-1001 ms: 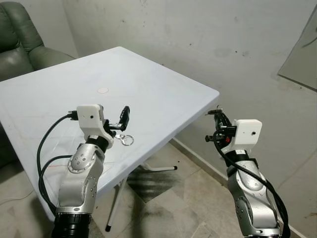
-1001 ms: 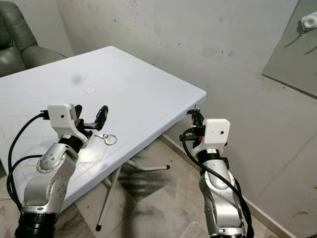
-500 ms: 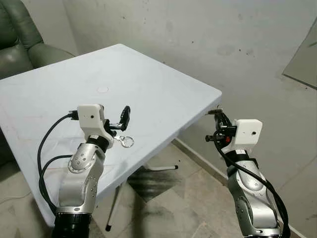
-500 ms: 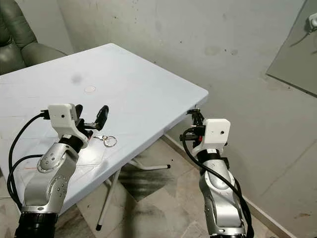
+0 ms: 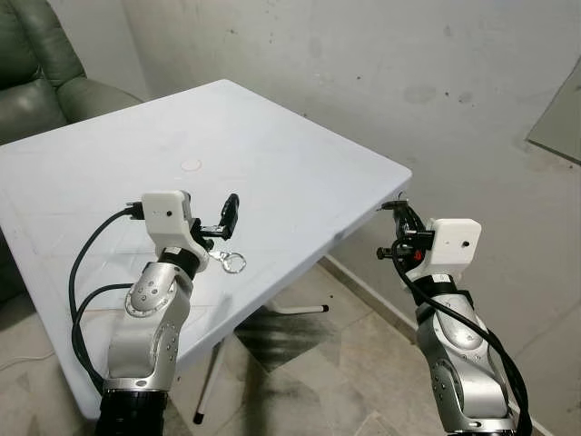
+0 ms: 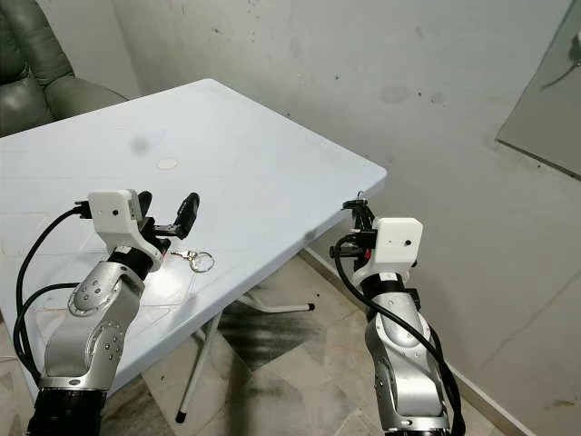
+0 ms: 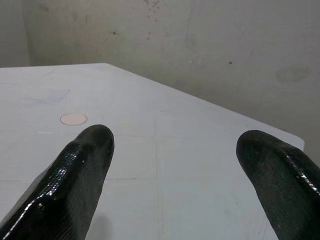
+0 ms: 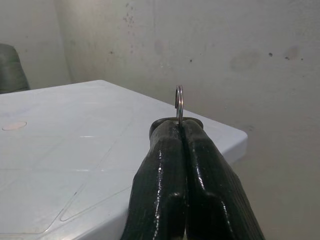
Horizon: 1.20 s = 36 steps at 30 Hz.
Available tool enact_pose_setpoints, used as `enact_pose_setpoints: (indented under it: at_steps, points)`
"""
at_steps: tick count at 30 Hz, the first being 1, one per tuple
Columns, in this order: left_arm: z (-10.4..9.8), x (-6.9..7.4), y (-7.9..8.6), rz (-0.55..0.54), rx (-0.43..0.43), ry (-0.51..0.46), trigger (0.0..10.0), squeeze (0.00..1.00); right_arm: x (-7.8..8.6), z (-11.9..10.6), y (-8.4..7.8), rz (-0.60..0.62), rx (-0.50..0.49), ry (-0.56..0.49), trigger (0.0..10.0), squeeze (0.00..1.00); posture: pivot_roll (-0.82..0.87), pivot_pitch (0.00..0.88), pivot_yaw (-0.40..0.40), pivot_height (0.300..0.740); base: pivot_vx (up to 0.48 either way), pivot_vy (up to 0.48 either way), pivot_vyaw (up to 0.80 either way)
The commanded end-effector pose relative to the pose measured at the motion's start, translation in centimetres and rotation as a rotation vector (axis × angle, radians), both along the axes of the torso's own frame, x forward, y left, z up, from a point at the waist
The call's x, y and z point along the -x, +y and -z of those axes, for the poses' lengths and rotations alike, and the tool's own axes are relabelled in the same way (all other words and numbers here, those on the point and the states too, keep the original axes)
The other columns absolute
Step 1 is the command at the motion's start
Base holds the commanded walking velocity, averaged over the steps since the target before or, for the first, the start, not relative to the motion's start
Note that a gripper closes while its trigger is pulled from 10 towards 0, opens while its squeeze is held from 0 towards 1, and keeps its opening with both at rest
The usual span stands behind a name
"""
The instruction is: Hang keys on a hook
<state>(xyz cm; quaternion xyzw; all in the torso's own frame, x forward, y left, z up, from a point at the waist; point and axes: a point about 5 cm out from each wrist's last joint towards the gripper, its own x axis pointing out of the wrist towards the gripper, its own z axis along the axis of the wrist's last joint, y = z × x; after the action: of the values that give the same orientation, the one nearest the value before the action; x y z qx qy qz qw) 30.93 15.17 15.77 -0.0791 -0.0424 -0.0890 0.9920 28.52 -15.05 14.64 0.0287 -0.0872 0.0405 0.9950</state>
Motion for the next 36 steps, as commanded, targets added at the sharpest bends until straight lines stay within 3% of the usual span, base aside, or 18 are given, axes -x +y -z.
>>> enact_pose_setpoints:
  at_steps: [1, 23, 36]
  points:
    - [-0.55, -0.22, -0.1, 0.009, 0.0, -0.012, 10.0, 0.0, -0.05, -0.16, -0.12, 0.011, -0.008, -0.008, 10.0, 0.0, 0.03, 0.002, 0.014, 0.74, 0.337, 0.0, 0.0]
    - [-0.6, -0.19, -0.17, 0.015, -0.008, -0.013, 10.0, 0.0, 0.03, -0.08, -0.13, 0.015, -0.01, -0.006, 10.0, 0.0, 0.03, 0.004, 0.018, 0.74, 0.343, 0.0, 0.0]
    - [-0.5, -0.08, -0.41, 0.021, -0.003, -0.007, 10.0, 0.0, 0.01, 0.19, -0.11, 0.011, -0.01, 0.02, 10.0, 0.0, 0.03, 0.008, 0.015, 0.74, 0.35, 0.0, -0.75]
